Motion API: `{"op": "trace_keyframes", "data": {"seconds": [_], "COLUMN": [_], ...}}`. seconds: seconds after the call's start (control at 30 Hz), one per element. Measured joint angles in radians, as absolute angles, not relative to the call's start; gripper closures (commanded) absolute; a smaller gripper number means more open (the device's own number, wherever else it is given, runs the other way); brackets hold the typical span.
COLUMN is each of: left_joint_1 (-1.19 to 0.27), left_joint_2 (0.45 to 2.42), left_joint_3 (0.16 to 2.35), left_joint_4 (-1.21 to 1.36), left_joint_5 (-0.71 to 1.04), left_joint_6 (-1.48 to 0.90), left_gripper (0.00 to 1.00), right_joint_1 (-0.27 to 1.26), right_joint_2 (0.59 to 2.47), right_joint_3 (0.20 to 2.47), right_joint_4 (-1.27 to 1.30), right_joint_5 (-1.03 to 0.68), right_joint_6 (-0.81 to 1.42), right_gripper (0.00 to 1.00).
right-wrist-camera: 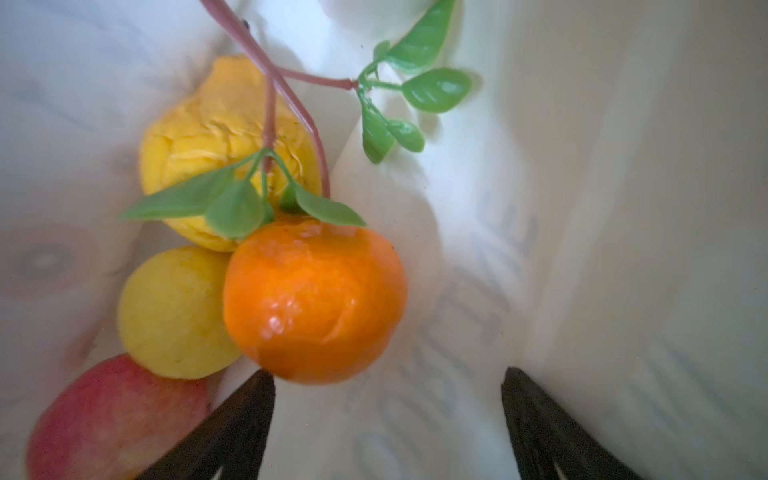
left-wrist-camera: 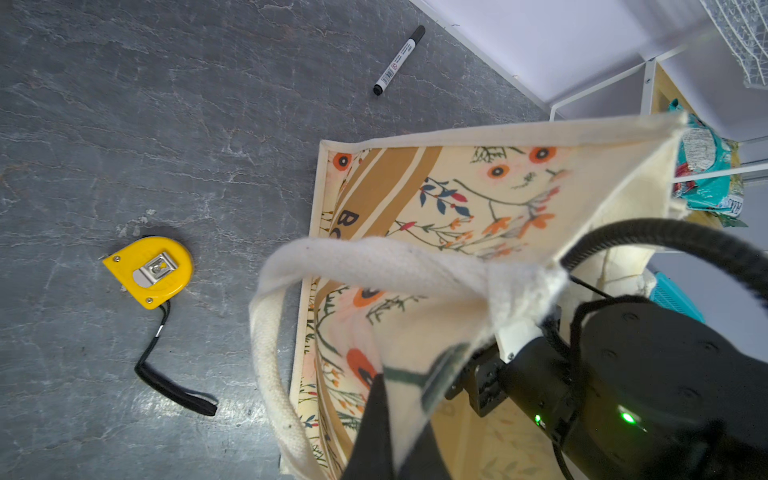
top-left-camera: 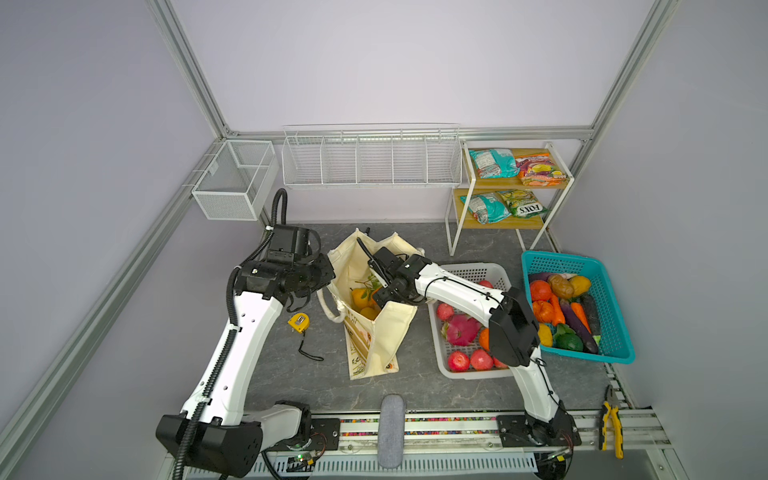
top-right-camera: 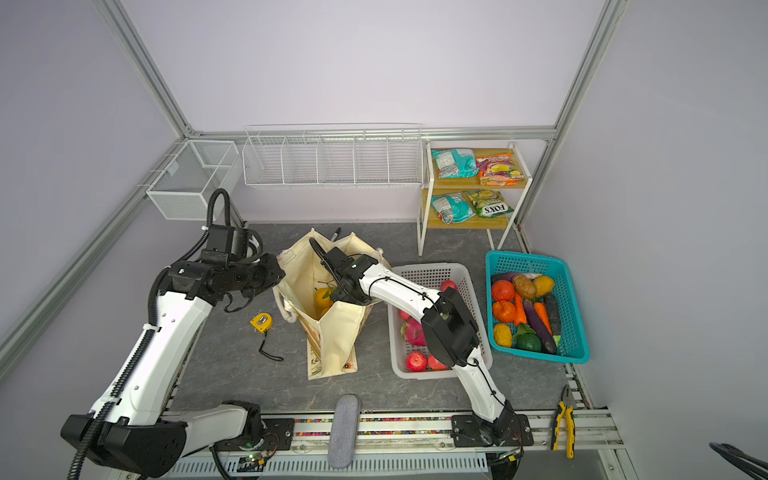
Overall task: Place the food into the grocery bag and tie it
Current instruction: 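Raise the right gripper out of the bag and move it over the teal basket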
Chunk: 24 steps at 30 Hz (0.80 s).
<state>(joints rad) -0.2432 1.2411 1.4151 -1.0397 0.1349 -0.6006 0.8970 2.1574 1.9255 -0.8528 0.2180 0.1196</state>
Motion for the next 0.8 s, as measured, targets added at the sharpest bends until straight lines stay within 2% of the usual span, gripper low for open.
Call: {"op": "trace_keyframes", "data": {"seconds": [0.4, 0.6, 0.8], "left_joint_1": [-0.242, -0.242, -0.242], "left_joint_2": [1.262, 1.266, 1.266], "left_joint_3": [1.415, 1.415, 1.414], "left_joint_4": [-1.011, -1.006, -1.003], "left_joint_5": [0.159, 0.159, 0.159], "left_joint_6": [-0.601, -0.601, -0.606], "left_gripper": [1.00, 1.00, 1.00], "right_joint_1": [0.895, 0.867, 0.793], "right_joint_2": [1.922, 1.808, 1.658], "right_joint_3": [1.919, 1.914, 1.824], "right_joint_4": [-0.732, -0.670, -0.590], "right_joint_5": [0.077, 0.083, 0.198], "right_joint_6": [0.069, 0.035, 0.036], "right_gripper": [0.12, 0.12, 0.12]}}
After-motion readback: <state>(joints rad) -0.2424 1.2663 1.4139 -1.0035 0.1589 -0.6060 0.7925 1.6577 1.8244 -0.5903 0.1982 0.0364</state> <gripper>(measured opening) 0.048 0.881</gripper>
